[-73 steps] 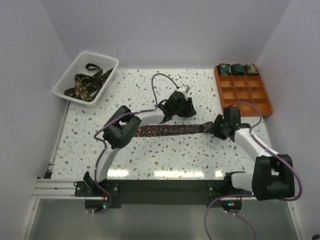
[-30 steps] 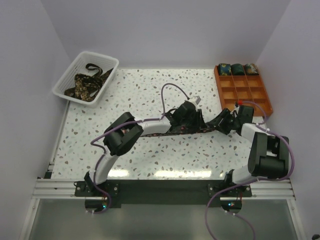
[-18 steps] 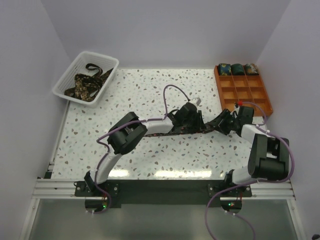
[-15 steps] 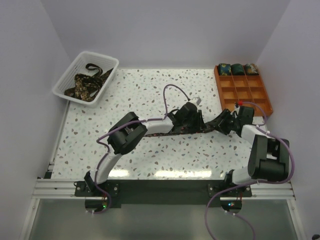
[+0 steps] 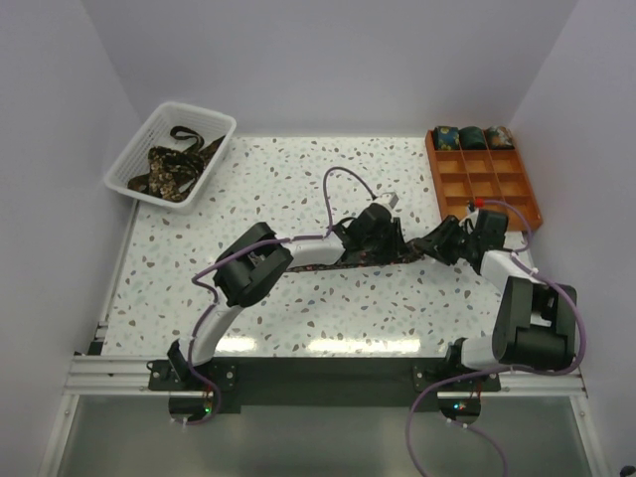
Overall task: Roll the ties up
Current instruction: Roll the tie
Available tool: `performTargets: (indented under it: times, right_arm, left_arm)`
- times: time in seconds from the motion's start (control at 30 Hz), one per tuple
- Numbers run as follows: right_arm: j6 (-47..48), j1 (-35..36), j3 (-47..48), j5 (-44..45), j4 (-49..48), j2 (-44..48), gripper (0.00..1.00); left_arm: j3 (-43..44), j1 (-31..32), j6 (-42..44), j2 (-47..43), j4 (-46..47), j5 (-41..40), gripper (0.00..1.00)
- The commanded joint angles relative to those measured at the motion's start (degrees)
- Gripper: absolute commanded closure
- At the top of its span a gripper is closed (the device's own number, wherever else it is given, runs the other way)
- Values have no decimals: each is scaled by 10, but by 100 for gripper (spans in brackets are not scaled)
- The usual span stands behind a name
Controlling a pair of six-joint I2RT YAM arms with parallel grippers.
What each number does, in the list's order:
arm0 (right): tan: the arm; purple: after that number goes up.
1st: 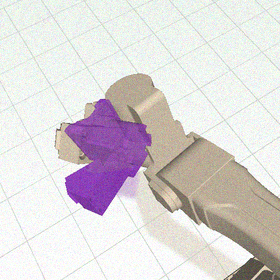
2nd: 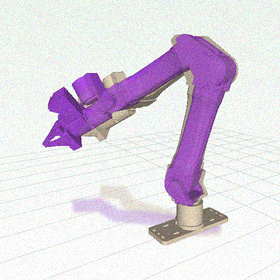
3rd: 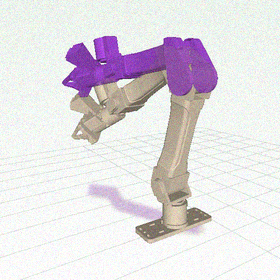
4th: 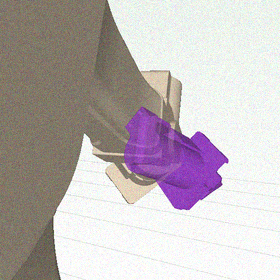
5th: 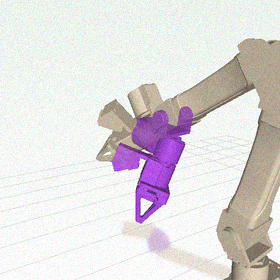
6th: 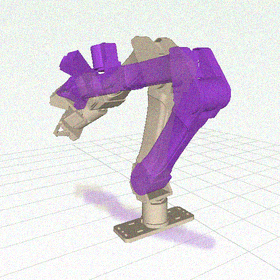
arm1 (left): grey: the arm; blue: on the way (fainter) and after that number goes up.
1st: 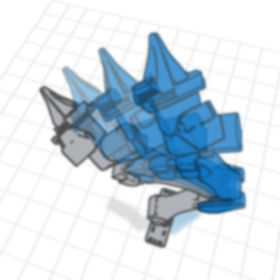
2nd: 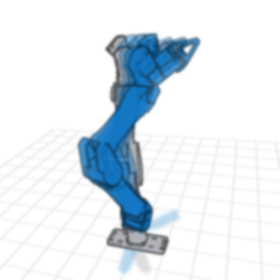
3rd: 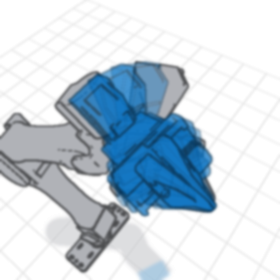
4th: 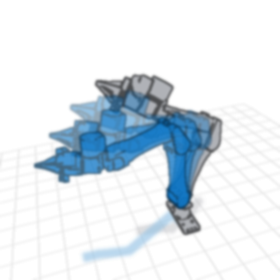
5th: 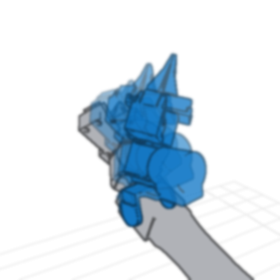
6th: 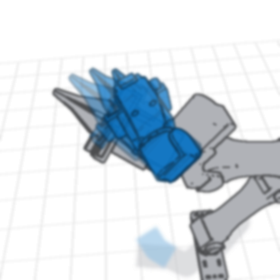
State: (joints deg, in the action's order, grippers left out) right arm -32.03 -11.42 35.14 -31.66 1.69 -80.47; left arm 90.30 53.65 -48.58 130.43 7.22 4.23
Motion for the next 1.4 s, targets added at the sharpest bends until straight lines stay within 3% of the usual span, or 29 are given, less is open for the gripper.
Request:
performTargets:
  times: [0.0, 0.7, 1.37]
  right_arm:
    - [-1, -2, -6, -30, -6, 21, 57]
    - [6, 24, 10, -53, 9, 28, 57]
    - [-2, 100, 41, -3, 30, 19, 57]
  left_arm:
    - [-13, 0, 10, -24, 17, -15, 64]
    - [-72, -12, 15, -74, 15, -35, 61]
    - [-98, -14, 9, -100, 11, -22, 64]
